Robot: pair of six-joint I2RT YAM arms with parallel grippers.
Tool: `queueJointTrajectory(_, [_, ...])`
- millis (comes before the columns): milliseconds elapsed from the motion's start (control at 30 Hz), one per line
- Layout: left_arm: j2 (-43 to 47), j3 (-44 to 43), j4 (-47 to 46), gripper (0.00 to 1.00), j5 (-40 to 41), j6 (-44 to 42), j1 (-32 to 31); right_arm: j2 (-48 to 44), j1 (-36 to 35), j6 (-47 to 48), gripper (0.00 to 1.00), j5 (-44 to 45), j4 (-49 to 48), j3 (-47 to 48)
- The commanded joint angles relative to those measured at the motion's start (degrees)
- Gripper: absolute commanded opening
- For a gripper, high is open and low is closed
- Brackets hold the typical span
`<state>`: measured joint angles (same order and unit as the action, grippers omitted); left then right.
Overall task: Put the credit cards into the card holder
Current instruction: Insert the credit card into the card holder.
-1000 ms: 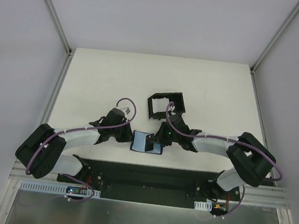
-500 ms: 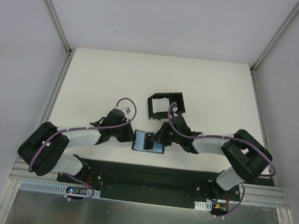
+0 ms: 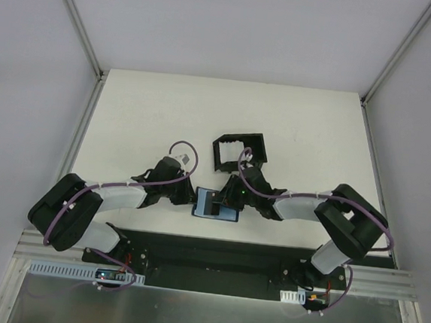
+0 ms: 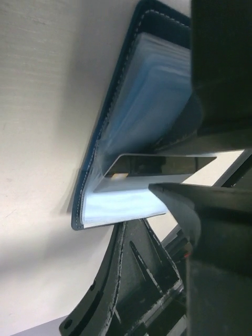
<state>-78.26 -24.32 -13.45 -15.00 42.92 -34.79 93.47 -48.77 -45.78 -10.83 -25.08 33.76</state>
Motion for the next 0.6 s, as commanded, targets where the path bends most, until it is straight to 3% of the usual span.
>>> queueJointTrajectory(0, [-1.7, 1.7, 5.6, 0.00, 2.2, -0.6, -0.4, -6.4, -0.9, 4.5, 0.40, 8.5, 14.7, 1.0])
queueJointTrajectory(67, [-1.4, 2.0, 5.6, 0.00, 2.3, -0.6, -0.4, -8.8, -1.0, 7.1, 0.52, 12.3, 21.8, 3.8])
queueJointTrajectory(133, [-1.4, 1.9, 5.6, 0.00, 2.0, -0.8, -0.4, -9.7, -1.1, 9.0, 0.56, 12.9, 24.8, 4.9])
queueJointTrajectory(567, [-1.4, 1.1, 5.6, 0.00, 1.7, -1.4, -0.4, -0.8, -5.7, 9.9, 0.51, 7.7, 26.0, 13.5])
